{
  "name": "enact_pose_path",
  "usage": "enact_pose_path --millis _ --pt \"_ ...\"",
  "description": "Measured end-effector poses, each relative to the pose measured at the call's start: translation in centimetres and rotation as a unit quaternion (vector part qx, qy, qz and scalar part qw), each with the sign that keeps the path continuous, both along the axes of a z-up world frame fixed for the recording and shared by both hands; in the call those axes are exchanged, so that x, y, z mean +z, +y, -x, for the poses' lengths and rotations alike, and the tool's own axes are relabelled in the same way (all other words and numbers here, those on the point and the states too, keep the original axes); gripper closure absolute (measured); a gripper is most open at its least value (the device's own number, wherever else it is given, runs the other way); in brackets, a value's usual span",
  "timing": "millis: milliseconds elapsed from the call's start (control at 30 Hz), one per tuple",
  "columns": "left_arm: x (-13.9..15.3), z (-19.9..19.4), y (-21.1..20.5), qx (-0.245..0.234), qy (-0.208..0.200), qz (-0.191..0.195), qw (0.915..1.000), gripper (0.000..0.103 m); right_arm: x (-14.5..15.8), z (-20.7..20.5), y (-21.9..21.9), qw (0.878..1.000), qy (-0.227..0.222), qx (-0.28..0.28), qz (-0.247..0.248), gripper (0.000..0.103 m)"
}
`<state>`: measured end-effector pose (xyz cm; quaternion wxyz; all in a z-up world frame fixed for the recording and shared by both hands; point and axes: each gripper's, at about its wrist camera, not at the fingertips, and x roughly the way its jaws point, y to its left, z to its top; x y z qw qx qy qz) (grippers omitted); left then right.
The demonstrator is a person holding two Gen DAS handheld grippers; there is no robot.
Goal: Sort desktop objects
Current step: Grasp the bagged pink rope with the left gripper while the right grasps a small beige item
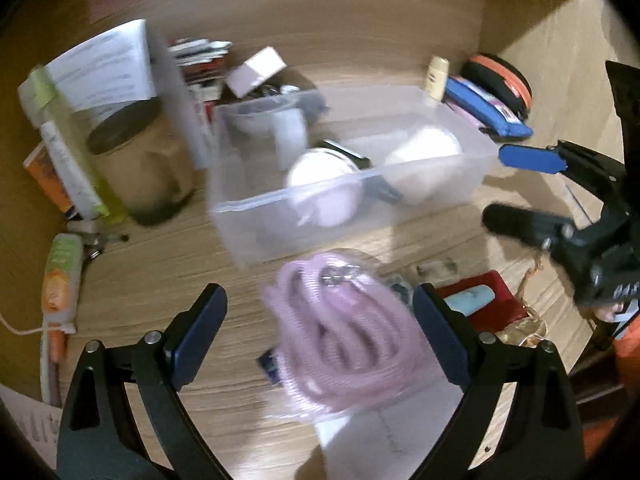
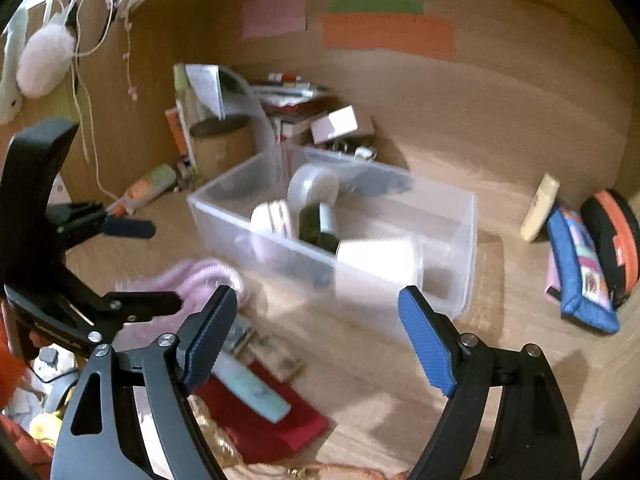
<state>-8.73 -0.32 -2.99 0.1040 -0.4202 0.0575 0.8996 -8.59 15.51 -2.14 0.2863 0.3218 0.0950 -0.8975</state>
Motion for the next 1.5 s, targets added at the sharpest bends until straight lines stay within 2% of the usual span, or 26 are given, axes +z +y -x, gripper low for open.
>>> enact_pose_path --millis 200,367,400,533,700,767,867,1033,1100,1133,1233,1267,1500 --pt "-2.2 0.1 0.4 -0.003 -0.033 0.026 0.9991 0.008 -3.0 0.4 -0.3 0.997 -0.063 0.037 -0.015 0.025" --pt "-2.6 -0.5 -2.0 0.024 -0.040 0.039 0.9982 0.008 -4.6 1.0 -0.7 0.993 -0.097 0.063 -0.038 0.048" --pt "-2.7 -0.5 -2.5 0.029 -0.043 0.039 0.9979 0.008 -4.8 1.2 -0.8 0.992 -0.101 0.068 -0.043 0.048" --pt "-2.7 -0.4 -3.7 0.037 -0.062 0.019 0.9972 0.008 -5.2 1.6 -1.4 0.988 -0.109 0.090 -0.057 0.054" --pt "-2.9 0.7 -2.3 0.023 -0.064 0.041 0.9969 0.008 -5.6 1.8 -2.3 0.984 -0.112 0.114 -0.080 0.058" --pt "-3.5 1.5 -1.8 0.016 -0.073 0.048 0.9961 0.008 -5.7 2.1 -2.5 0.982 -0.119 0.117 -0.088 0.062" --pt "-4.4 2.4 -1.5 0.012 -0.087 0.046 0.9951 0.008 -6.0 2.2 -3.0 0.980 -0.124 0.125 -0.097 0.063" --pt "-5.1 3.4 -2.1 0.010 -0.109 0.016 0.9939 0.007 -6.2 2.2 -3.3 0.978 -0.123 0.136 -0.102 0.071" --pt "-5.1 3.4 -2.3 0.014 -0.101 0.014 0.9947 0.008 -6.1 2.1 -3.3 0.978 -0.121 0.136 -0.099 0.072" --pt "-5.1 3.2 -2.4 0.014 -0.094 0.010 0.9954 0.013 -6.1 2.1 -3.2 0.979 -0.120 0.135 -0.097 0.072" --pt "-4.6 2.6 -2.7 0.014 -0.080 0.004 0.9967 0.037 -6.0 2.1 -2.9 0.981 -0.125 0.126 -0.079 0.076" --pt "-4.4 2.3 -2.8 0.017 -0.080 -0.003 0.9967 0.041 -5.8 2.1 -2.5 0.982 -0.124 0.119 -0.072 0.077" --pt "-3.4 0.1 -3.3 0.033 -0.050 -0.018 0.9981 0.046 -3.1 1.8 -0.6 0.990 -0.101 0.093 -0.018 0.080"
